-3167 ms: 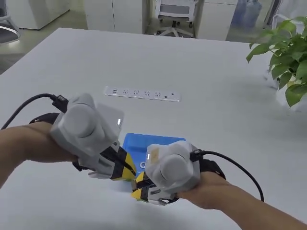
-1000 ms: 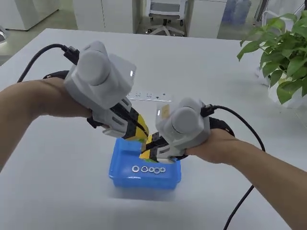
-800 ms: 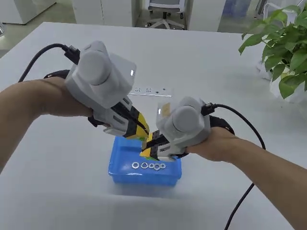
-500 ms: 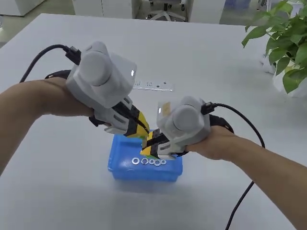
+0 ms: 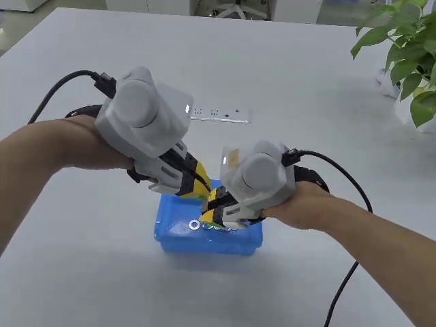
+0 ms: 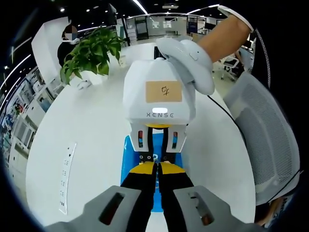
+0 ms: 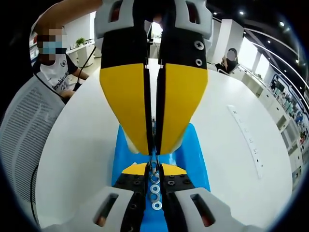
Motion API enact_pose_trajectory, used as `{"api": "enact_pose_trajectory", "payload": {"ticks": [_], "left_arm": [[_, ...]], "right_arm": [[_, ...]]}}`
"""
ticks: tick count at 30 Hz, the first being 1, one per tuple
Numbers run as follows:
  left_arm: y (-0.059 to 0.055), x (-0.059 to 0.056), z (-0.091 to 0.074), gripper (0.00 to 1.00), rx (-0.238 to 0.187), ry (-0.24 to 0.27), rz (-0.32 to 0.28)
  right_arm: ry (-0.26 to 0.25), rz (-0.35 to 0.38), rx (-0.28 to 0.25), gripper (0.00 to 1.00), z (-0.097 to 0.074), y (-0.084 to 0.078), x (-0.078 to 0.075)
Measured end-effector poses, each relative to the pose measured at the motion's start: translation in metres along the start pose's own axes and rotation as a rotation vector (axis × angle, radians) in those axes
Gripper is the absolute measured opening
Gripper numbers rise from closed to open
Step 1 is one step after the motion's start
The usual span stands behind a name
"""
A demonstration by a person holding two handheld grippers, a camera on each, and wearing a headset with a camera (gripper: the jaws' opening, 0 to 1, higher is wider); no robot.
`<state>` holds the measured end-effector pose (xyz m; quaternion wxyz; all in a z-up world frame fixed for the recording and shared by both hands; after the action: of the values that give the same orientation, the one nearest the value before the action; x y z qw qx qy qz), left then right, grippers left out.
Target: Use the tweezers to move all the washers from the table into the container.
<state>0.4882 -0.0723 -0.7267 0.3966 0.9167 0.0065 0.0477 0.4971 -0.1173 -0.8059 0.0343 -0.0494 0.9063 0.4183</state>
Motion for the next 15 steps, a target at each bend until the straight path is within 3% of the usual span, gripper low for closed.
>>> {"api": "enact_pose_trajectory", "payload": {"ticks": [15], "left_arm": [[-0.0112,-0.0017,0.0046,0.05,-0.006,0.003,-0.016]], "right_arm": [[0.011,-0.007,0.006,0.11,0.0099,-0.0058,0.0007]]}}
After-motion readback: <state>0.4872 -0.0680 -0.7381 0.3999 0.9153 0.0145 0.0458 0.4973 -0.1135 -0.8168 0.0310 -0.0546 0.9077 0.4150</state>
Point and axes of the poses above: the centre of the closed fingertips' face, and the gripper's own axes: z roughly forward along the fingers, x roughly to its left, y roughly out of its top, the point moved 6 cm from there along -z, roughly backward along the fingers, and after that the axes turned 6 degrees about -x, right-handed, at the moved point
